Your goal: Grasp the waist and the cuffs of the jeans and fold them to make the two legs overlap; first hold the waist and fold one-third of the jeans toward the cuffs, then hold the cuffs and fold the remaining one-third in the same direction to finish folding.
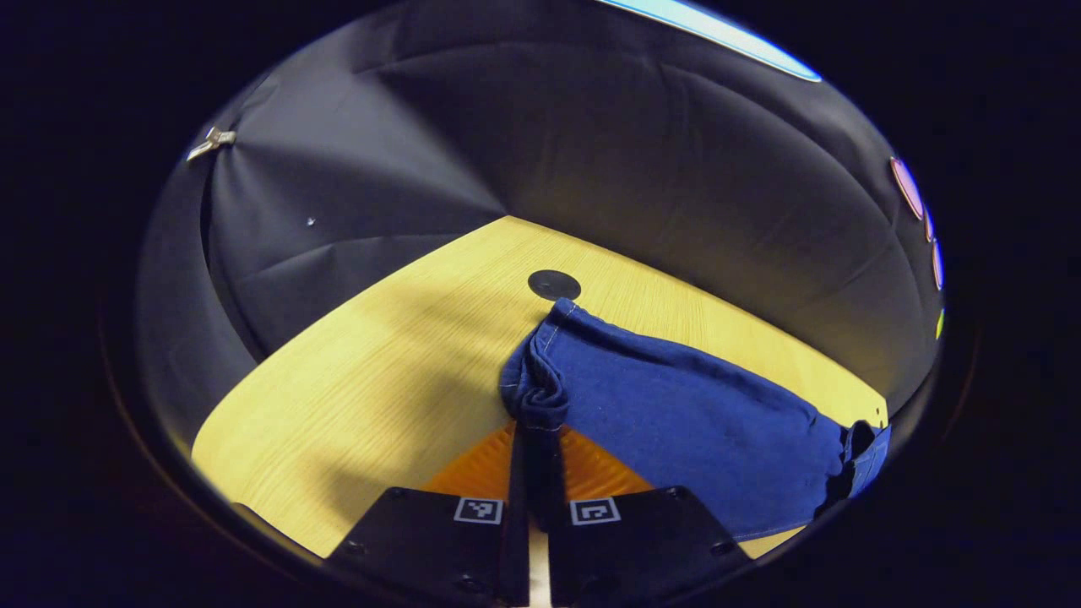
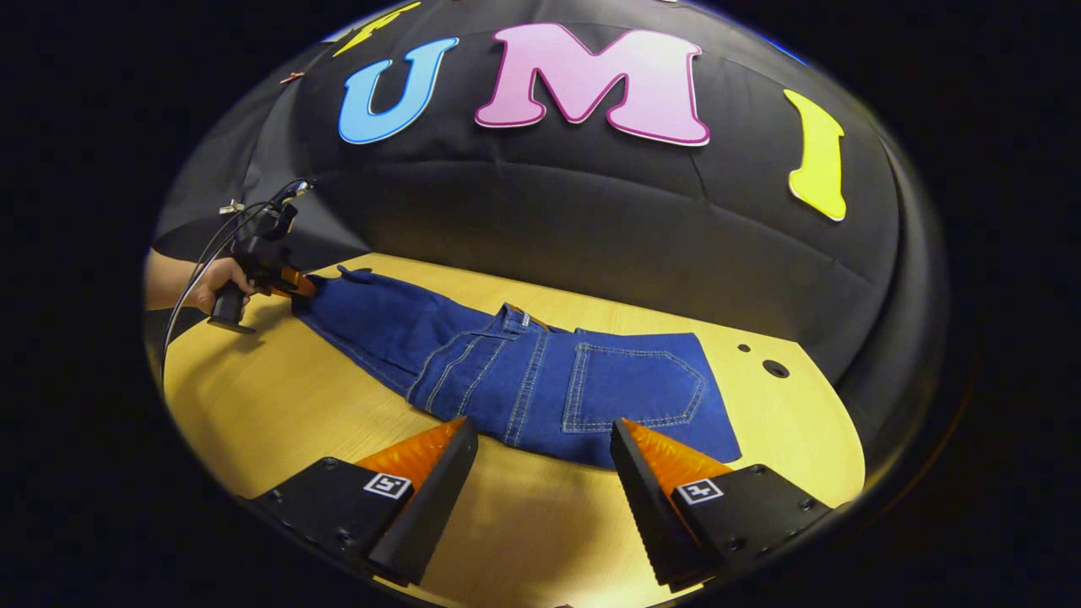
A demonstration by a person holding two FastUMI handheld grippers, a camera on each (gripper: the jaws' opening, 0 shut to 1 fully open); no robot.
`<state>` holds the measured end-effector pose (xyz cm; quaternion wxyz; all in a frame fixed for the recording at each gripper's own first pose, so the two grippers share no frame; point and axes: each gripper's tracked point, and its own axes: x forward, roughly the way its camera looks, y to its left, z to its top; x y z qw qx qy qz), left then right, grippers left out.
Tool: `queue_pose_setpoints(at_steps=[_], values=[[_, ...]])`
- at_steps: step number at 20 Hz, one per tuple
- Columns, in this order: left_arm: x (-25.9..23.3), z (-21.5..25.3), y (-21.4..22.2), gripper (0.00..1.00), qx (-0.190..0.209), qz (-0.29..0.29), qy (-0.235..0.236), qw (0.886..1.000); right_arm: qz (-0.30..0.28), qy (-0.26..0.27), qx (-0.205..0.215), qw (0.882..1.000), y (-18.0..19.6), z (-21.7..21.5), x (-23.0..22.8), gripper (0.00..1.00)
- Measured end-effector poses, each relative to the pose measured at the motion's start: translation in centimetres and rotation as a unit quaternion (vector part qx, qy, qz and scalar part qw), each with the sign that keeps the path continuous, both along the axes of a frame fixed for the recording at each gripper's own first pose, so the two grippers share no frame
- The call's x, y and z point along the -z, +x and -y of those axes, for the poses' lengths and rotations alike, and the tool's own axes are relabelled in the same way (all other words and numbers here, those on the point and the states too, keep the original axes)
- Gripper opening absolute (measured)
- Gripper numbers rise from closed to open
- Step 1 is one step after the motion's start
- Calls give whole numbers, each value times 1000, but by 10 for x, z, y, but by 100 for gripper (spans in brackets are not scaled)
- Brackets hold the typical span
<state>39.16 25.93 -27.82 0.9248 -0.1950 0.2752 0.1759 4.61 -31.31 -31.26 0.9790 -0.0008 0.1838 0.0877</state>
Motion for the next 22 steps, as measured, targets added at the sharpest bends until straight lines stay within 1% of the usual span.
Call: queue_pose_setpoints(at_steps=[1, 2, 4, 5, 6, 7, 8, 9, 10, 12, 14, 17, 18, 20, 22], values=[[0, -1, 1, 13, 3, 6, -6, 1000, 0, 0, 4, 1000, 0, 3, -1, 97], [0, 0, 1, 10, 0, 12, -12, 1000, 0, -1, 7, 1000, 0, 6, -2, 97], [-5, 1, 0, 6, -6, 19, -23, 1000, 4, 2, 14, 1000, 2, 12, -7, 98], [-18, 3, -1, 6, -5, 34, -17, 999, 14, 6, 23, 1000, 3, 20, -18, 97], [-39, 7, -5, 6, 2, 46, -4, 999, 20, 7, 30, 999, 4, 27, -25, 97], [-86, 26, -17, 6, 23, 71, 24, 997, 26, 7, 42, 999, 3, 40, -34, 97], [-120, 42, -22, 6, 38, 91, 40, 994, 28, 6, 47, 998, 3, 48, -39, 99], [-147, 58, -27, 6, 51, 105, 52, 992, 30, 5, 52, 998, 2, 56, -44, 97], [-169, 82, -31, 6, 66, 116, 64, 989, 32, 2, 59, 998, 1, 67, -48, 96], [-209, 140, -27, 6, 108, 144, 88, 980, 47, -10, 86, 995, -1, 96, -64, 96], [-240, 190, -24, 6, 137, 161, 87, 973, 57, -15, 104, 993, -5, 117, -75, 96], [-276, 272, -19, 6, 166, 185, 54, 967, 60, -17, 126, 990, -13, 144, -81, 96], [-281, 299, -16, 6, 184, 193, 45, 963, 64, -29, 135, 988, -18, 157, -84, 96], [-287, 363, -16, 6, 224, 205, 14, 953, 80, -48, 159, 983, -29, 186, -94, 97], [-278, 421, -14, 6, 259, 208, -9, 943, 81, -41, 176, 980, -40, 205, -96, 96]])
